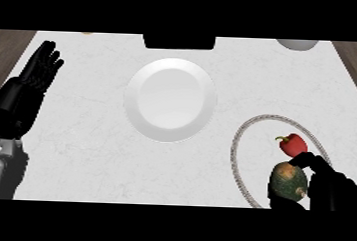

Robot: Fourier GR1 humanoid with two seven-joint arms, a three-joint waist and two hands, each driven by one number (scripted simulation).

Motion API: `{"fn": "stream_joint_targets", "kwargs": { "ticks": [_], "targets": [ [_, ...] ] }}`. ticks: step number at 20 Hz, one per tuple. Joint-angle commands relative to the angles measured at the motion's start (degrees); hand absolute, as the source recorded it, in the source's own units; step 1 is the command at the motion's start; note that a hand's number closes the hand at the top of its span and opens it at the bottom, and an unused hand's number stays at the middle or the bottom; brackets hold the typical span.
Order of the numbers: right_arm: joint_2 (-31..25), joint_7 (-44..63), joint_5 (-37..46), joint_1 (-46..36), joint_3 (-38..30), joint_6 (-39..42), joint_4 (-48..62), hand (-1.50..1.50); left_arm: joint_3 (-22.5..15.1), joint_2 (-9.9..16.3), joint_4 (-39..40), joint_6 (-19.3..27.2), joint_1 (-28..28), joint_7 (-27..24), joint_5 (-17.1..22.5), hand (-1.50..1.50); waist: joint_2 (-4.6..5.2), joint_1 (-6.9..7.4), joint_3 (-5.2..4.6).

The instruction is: Pick the squash from the placemat and place it in the plate

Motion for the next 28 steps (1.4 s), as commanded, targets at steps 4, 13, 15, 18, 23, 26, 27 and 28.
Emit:
{"fn": "stream_joint_targets", "kwargs": {
  "ticks": [4, 13, 15, 18, 23, 26, 27, 28],
  "targets": [
    [8.18, 4.04, 3.77, -6.72, 11.42, 2.8, -11.06, 1.5, -1.29, -1.35, -0.78, 0.35, -0.82, 1.46, -0.95, 0.0, 0.09, 0.86, 0.04],
    [14.77, 12.7, -1.29, -35.7, 9.16, 5.06, 9.01, 1.5, -2.0, -4.01, 0.46, 0.39, -1.14, 0.14, -2.72, 0.0, 0.45, 1.66, 0.07],
    [14.81, 14.64, -3.34, -39.17, 10.78, 1.96, 14.25, 1.5, -1.52, -3.32, 1.44, 0.25, -1.65, -0.64, -3.97, 0.0, 0.43, 1.62, 0.08],
    [14.85, 12.62, -8.59, -45.64, 6.28, -3.61, 23.7, 1.5, -0.96, -3.24, -2.01, -1.34, 1.29, 0.14, -1.96, 0.0, 0.44, 2.11, 0.1],
    [14.87, 14.08, -16.09, -57.66, 6.88, -13.21, 40.54, 1.5, -1.28, -3.75, 0.79, -1.83, -0.33, -1.09, -2.74, 0.0, 0.72, 2.94, 0.08],
    [14.87, 12.28, -19.35, -64.13, 5.2, -15.29, 51.23, 1.5, -1.3, -4.42, 1.31, -0.35, -3.91, 1.07, -3.59, 0.0, 0.76, 2.87, 0.09],
    [14.88, 10.05, -19.09, -62.76, 6.12, -19.3, 54.49, 1.5, -2.55, -5.27, -2.4, -0.46, 0.98, 0.52, -3.97, 0.0, 0.64, 3.05, 0.09],
    [14.88, 8.19, -20.03, -64.64, 4.19, -18.29, 58.13, 1.5, -1.18, -3.93, 0.74, -1.43, -2.04, -1.27, -4.03, 0.0, 0.75, 2.69, 0.08]
  ]
}}
